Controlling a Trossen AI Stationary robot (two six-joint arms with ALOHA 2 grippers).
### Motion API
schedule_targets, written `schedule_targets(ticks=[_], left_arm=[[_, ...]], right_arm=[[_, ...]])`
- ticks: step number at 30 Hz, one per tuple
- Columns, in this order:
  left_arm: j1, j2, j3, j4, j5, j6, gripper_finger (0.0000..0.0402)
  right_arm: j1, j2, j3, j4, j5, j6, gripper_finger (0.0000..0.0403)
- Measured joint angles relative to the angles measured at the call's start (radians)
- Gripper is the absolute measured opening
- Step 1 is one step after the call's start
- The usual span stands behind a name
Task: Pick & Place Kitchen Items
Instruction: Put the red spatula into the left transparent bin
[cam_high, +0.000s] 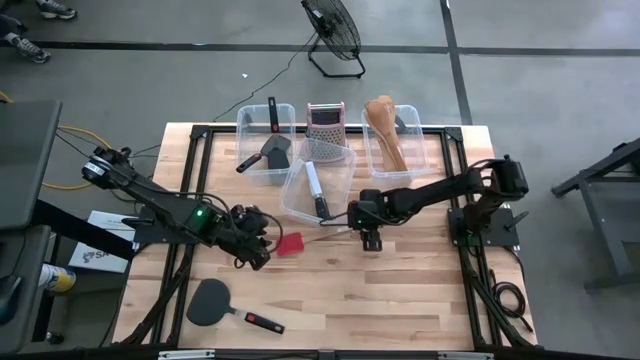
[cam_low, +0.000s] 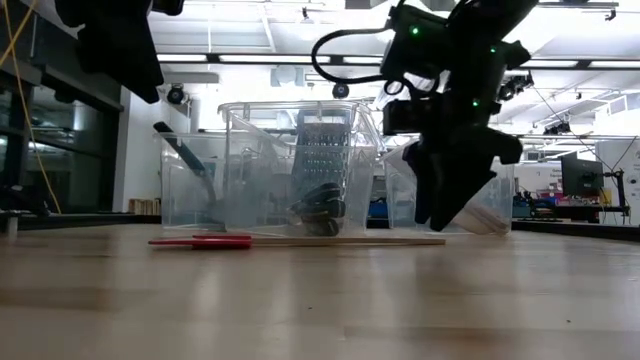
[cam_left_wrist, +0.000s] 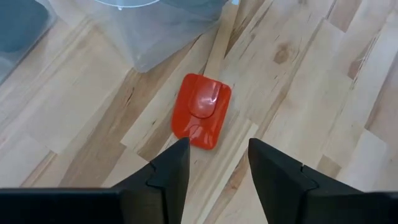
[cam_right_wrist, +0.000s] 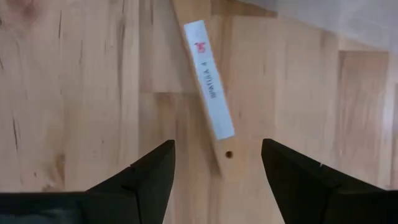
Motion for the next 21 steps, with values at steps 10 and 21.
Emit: schedule_targets(ticks=[10, 21], left_arm=[[0.0, 0.0, 0.0, 0.0, 0.002, 0.0, 0.0161], [0.0, 0.0, 0.0, 0.001, 0.003, -0.003, 0.0161]], right_arm=[[-0.066, 0.0, 0.0, 0.009, -0.087, -0.094, 0.0231], [-0.065, 0.043, 0.0, 0.011, -0.088, -0.14, 0.0231]])
